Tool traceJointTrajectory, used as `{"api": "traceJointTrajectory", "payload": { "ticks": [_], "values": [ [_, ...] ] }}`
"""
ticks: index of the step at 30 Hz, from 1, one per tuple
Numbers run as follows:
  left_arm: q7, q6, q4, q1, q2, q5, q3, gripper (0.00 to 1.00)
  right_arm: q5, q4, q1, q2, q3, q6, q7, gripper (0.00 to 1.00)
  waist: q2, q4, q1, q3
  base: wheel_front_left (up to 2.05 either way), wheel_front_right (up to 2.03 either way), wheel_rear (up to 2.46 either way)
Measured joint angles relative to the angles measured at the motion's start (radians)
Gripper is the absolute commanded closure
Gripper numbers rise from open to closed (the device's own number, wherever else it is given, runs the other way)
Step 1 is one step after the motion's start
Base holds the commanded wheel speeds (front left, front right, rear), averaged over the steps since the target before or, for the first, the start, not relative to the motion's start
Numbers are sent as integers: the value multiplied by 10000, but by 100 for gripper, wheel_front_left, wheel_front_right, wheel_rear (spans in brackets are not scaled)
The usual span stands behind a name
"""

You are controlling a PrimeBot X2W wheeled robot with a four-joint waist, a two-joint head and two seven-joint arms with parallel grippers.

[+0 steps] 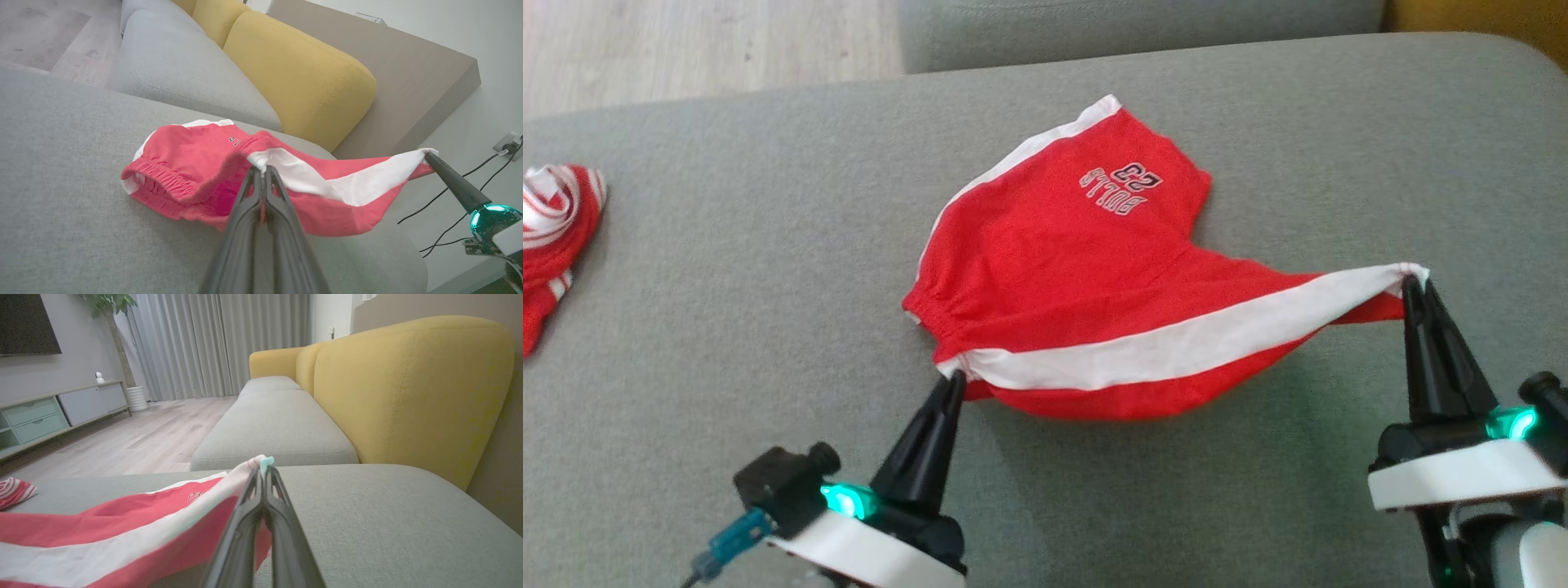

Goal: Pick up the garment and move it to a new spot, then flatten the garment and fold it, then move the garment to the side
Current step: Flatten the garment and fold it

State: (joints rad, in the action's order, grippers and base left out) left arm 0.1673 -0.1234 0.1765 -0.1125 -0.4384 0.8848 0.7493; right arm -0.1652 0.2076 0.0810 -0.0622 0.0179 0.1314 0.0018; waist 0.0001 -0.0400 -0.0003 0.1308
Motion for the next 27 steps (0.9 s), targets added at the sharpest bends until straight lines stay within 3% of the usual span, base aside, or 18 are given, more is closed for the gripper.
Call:
{"api": "traceJointTrajectory", "payload": {
  "ticks": [5,11,18,27],
  "values": [
    [12,0,-280,46,424,194,153,100,138,-73,-265,23,155,0,270,100,0,213,3,282,0,0,0],
    [113,104,-1235,-574,1149,543,-75,100,82,-1371,-2013,-393,125,0,604,100,0,572,4,848,0,0,0],
    [194,282,-2637,-2269,2153,1016,-554,100,-52,-3825,-5409,-1377,-681,0,1181,100,0,1044,6,1730,0,0,0],
    [499,702,-4288,-3767,3285,1160,-995,100,-370,-7041,-8866,-2080,-2132,0,1490,100,-1,1892,6,2845,0,0,0]
  ]
}}
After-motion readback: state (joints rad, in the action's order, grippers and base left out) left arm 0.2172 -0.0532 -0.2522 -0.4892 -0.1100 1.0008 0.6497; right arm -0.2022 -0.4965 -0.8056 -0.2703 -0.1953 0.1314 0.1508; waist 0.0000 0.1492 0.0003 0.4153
